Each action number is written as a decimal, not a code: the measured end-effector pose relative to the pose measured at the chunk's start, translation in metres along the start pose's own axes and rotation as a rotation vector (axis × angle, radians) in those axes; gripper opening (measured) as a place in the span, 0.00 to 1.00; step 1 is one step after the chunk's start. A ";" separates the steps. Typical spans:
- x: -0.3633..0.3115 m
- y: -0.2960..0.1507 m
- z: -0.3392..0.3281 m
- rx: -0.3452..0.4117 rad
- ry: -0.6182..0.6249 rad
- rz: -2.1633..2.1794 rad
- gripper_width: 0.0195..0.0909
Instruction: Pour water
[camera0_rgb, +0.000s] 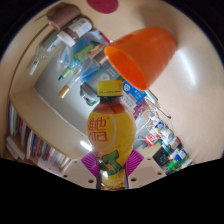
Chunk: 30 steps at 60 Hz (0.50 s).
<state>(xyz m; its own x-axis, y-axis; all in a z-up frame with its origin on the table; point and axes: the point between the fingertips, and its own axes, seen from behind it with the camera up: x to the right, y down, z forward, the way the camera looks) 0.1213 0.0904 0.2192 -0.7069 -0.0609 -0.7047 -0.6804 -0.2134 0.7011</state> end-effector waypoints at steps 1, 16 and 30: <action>0.000 0.002 0.000 -0.009 0.008 -0.021 0.16; -0.096 0.026 -0.014 0.023 0.138 -1.134 0.20; -0.252 -0.072 -0.064 0.488 0.229 -2.196 0.31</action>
<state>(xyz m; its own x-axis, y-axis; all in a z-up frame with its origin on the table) 0.3609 0.0585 0.3397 0.9628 -0.2242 -0.1511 -0.1341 0.0896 -0.9869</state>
